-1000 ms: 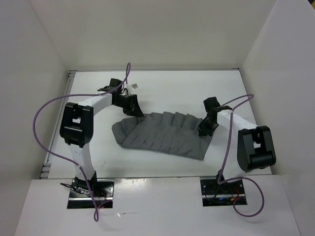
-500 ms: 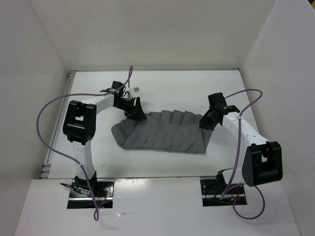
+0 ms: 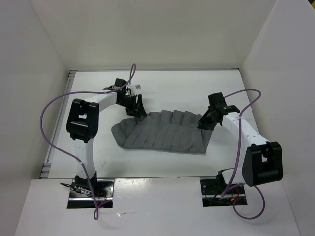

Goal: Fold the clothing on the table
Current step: Fold the skirt

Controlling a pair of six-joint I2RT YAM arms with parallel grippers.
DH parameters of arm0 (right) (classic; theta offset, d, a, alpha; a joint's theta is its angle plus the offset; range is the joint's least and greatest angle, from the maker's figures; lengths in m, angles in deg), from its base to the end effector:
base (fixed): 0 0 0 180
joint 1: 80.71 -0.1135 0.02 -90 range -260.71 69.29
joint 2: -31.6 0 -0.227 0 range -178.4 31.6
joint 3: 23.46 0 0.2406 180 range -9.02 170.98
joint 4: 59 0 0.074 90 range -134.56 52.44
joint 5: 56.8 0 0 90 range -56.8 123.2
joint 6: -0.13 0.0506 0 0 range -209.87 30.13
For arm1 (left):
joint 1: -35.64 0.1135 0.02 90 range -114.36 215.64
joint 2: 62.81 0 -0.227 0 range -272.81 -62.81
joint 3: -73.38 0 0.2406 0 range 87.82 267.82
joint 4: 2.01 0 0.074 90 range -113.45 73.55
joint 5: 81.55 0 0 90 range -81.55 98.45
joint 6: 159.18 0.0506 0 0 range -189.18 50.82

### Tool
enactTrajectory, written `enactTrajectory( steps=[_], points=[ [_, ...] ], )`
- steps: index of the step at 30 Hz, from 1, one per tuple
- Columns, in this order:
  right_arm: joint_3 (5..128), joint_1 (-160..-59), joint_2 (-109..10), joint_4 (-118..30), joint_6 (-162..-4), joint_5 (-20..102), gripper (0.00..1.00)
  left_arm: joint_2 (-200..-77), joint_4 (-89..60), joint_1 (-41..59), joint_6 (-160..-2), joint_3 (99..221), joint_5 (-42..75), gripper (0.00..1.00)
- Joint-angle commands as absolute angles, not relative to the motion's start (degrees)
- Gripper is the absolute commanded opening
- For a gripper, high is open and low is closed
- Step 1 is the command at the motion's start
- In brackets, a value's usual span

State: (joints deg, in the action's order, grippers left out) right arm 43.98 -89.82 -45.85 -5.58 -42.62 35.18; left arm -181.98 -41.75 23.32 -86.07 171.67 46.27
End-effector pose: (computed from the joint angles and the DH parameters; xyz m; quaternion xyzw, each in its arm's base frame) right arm 0.2597 0.0434 0.1818 0.3142 0.9210 0.1233 0.1946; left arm 0.3953 -0.1181 0.1266 0.0456 0.9177 -0.3639 0.1531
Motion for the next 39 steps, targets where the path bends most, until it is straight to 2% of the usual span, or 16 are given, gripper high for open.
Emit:
enactTrajectory(
  steps=[1, 7, 10, 11, 12, 15, 16, 23, 29, 33, 39],
  points=[
    [44.8, -89.5, -44.8, -5.6, -43.5, 35.9, 0.00, -183.7, -41.1, 21.9, -86.1, 174.3, 45.5, 0.62],
    [44.8, -89.5, -45.3, -5.6, -44.0, 35.9, 0.00, -182.4, -40.6, 21.4, -86.1, 172.4, 50.3, 0.62],
    [45.3, -89.5, -45.3, -5.6, -44.0, 35.9, 0.00, -182.4, -41.2, 21.4, -85.5, 171.8, 51.5, 0.55],
    [45.3, -89.5, -45.3, -5.6, -44.0, 35.9, 0.00, -182.4, -41.2, 21.4, -85.5, 171.1, 52.4, 0.50],
    [45.3, -89.5, -45.3, -5.6, -44.0, 35.9, 0.00, -182.4, -41.2, 21.4, -85.5, 170.6, 52.4, 0.32],
    [45.3, -89.5, -45.8, -5.6, -44.0, 36.5, 0.00, -181.3, -41.2, 20.9, -84.9, 170.0, 53.0, 0.10],
    [45.3, -89.5, -45.8, -5.6, -44.0, 36.5, 0.00, -181.3, -41.8, 20.9, -84.9, 170.0, 53.0, 0.00],
    [49.2, -89.5, -42.3, -3.4, -44.0, 34.7, 0.00, -173.0, -45.1, 20.9, -85.4, 175.0, 52.3, 0.00],
    [55.0, -89.5, -41.1, -2.9, -45.8, 32.7, 0.00, -170.7, -48.3, 23.2, -86.1, 181.4, 51.1, 0.00],
    [56.1, -89.5, -42.4, -2.9, -46.9, 32.7, 0.00, -167.8, -48.8, 23.2, -86.6, 180.9, 51.1, 0.00],
    [58.1, -89.5, -45.9, -4.9, -48.6, 31.6, 0.00, -164.1, -47.7, 23.8, -89.1, 176.3, 44.8, 0.00]
  ],
)
